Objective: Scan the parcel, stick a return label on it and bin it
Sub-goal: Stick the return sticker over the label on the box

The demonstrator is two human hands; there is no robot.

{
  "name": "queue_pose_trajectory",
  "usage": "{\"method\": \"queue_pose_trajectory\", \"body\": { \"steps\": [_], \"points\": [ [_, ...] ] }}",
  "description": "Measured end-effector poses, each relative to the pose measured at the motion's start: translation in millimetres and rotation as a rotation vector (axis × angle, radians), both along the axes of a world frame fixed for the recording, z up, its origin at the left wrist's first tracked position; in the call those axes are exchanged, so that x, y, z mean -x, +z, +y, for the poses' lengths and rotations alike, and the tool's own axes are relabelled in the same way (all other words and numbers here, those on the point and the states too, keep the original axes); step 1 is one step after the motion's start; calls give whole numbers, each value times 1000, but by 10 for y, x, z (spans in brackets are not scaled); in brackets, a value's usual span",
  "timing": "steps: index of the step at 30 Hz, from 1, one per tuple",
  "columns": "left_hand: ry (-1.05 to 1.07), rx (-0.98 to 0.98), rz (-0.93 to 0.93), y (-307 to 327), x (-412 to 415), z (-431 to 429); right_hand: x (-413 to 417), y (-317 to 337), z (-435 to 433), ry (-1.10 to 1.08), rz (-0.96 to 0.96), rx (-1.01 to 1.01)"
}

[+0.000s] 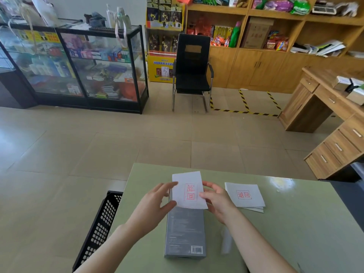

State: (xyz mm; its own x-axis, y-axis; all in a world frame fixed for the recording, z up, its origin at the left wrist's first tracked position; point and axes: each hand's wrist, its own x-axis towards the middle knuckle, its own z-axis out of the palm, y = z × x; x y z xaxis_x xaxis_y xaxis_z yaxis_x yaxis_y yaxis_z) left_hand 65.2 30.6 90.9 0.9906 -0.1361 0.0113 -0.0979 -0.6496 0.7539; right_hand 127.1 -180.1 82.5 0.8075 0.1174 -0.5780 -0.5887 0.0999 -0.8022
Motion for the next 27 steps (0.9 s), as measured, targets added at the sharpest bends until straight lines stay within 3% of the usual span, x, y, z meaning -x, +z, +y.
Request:
{"method": "queue_pose_trajectory", "body": {
  "steps": [4,9,20,27],
  "points": [
    [313,262,205,-187,-93,-28,66,-133,-39,-35,-12,3],
    [351,520,384,-349,-122,-153,157,-292,-54,-24,-43,12],
    [346,250,256,-663,-90,-327,294,-626,-20,185,-305,530],
    [325,139,232,-774,-107,-353,281,-729,9,204,-367,624]
  ]
}}
